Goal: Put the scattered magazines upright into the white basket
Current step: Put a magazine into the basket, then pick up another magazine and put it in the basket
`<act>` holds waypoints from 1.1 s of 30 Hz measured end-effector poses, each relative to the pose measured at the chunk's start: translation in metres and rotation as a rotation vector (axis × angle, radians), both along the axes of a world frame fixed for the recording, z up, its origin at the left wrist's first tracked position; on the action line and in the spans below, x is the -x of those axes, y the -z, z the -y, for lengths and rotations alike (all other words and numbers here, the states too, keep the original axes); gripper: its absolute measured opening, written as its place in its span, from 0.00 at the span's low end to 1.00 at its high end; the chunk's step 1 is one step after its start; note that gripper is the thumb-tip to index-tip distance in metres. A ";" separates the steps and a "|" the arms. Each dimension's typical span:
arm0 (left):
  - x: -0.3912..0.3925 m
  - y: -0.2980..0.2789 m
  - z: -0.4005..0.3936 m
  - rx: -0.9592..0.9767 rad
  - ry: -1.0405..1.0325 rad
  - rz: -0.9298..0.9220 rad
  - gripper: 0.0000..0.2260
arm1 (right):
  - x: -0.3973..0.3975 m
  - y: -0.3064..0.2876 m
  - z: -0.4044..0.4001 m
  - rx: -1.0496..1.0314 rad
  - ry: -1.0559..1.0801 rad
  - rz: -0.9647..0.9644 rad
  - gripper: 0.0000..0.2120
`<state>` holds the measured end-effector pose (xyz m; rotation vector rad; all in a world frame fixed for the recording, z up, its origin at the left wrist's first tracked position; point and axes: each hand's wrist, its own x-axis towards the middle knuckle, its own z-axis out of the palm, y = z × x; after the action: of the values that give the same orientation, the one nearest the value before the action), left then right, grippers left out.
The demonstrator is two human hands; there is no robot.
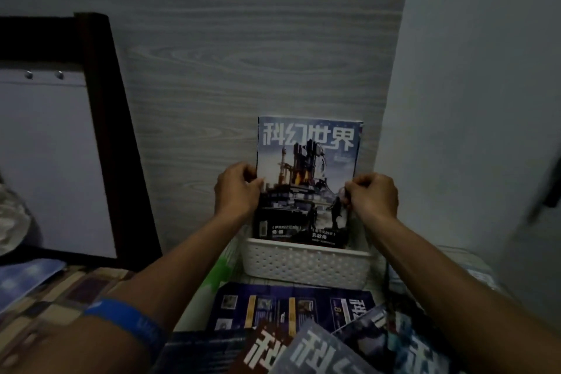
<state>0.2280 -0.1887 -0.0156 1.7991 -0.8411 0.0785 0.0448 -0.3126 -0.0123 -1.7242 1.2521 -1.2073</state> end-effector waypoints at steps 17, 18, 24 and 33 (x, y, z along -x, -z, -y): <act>0.003 -0.002 -0.009 -0.174 -0.098 0.118 0.04 | 0.015 0.005 -0.005 0.035 0.035 -0.038 0.01; 0.006 -0.001 -0.019 -0.159 -0.110 0.143 0.04 | 0.020 0.006 -0.012 0.032 0.009 -0.029 0.02; 0.054 0.013 -0.113 -0.204 0.140 0.237 0.05 | 0.069 0.011 -0.089 -0.006 -0.227 0.000 0.07; 0.134 0.017 -0.224 -0.847 0.859 0.279 0.25 | 0.154 0.006 -0.200 0.087 -0.526 -0.262 0.08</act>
<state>0.0945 0.0354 -0.0321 2.0197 -1.9949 -0.6890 -0.1093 -0.1127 -0.0180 -2.1512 0.8065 -0.7513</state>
